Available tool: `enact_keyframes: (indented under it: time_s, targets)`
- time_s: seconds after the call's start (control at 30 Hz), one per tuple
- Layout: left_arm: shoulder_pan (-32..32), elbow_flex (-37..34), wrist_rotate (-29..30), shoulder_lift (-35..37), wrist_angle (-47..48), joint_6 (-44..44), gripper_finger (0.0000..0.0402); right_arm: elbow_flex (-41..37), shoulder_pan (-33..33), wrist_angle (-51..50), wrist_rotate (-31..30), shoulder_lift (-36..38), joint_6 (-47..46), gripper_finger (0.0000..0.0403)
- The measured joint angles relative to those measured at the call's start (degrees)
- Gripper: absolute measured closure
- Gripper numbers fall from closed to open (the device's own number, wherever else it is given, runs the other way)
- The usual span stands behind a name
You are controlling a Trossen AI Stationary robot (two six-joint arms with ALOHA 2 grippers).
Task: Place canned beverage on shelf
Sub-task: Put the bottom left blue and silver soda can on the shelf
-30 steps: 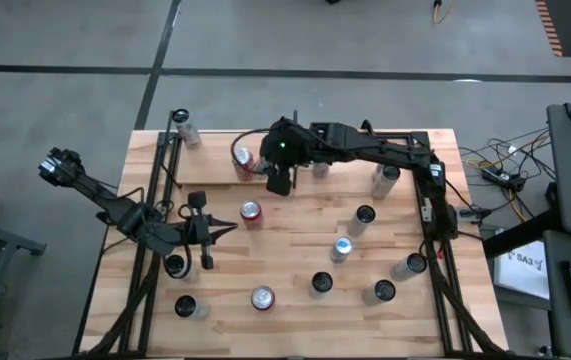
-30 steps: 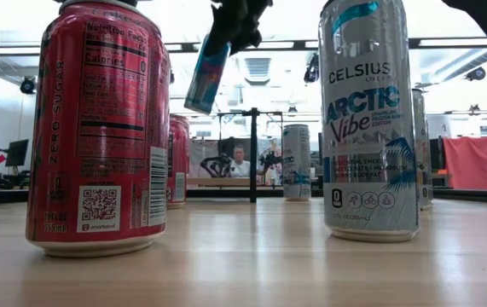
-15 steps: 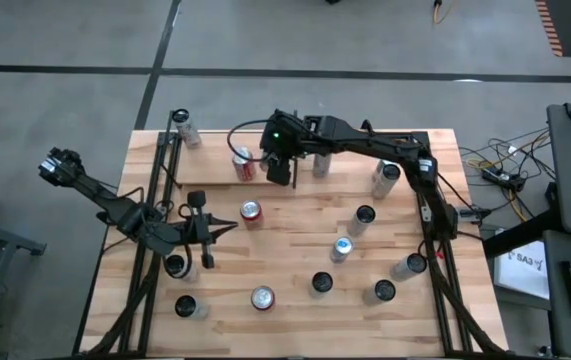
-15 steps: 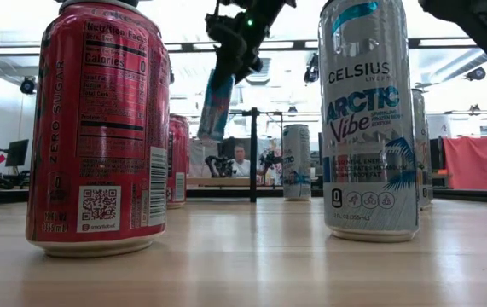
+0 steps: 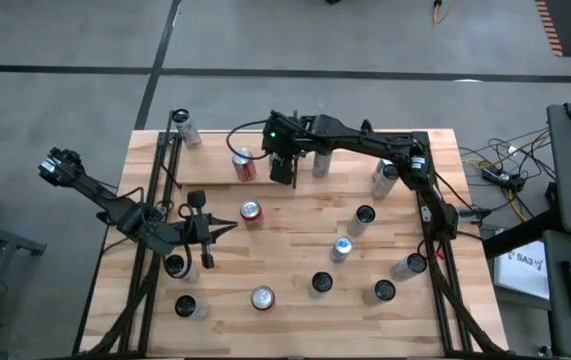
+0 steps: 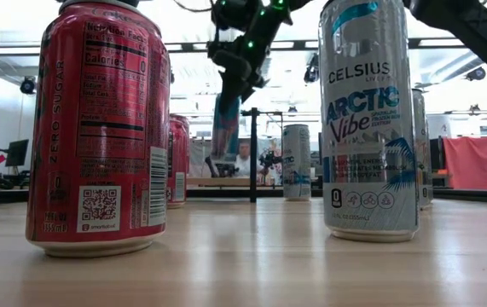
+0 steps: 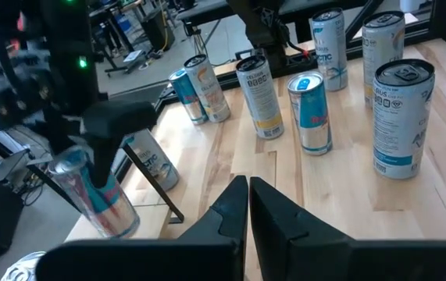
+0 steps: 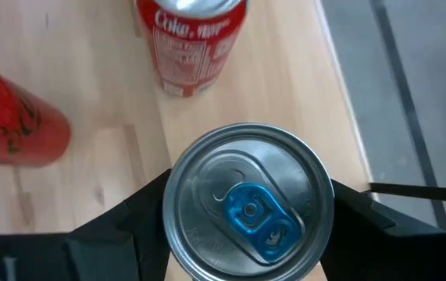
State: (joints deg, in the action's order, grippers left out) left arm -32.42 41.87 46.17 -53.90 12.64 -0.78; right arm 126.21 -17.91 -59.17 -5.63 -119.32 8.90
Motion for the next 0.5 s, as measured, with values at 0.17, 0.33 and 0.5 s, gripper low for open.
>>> enact_keyframes:
  time_s: [0.17,0.33,0.5]
  targets:
    - [0.0,0.0,0.0,-0.1,-0.1,0.0,0.0402,0.0,0.0,-0.3,0.2,-1.6,0.4,0.0177]
    - [0.0,0.0,0.0,-0.1,-0.1,0.2,0.0402,0.0,0.0,-0.4,0.1,-2.6,1.1,0.0177]
    - [0.0,0.0,0.0,-0.1,-0.1,0.2,0.0402,0.0,0.0,-0.2,0.1,-2.8,1.4,0.0153]
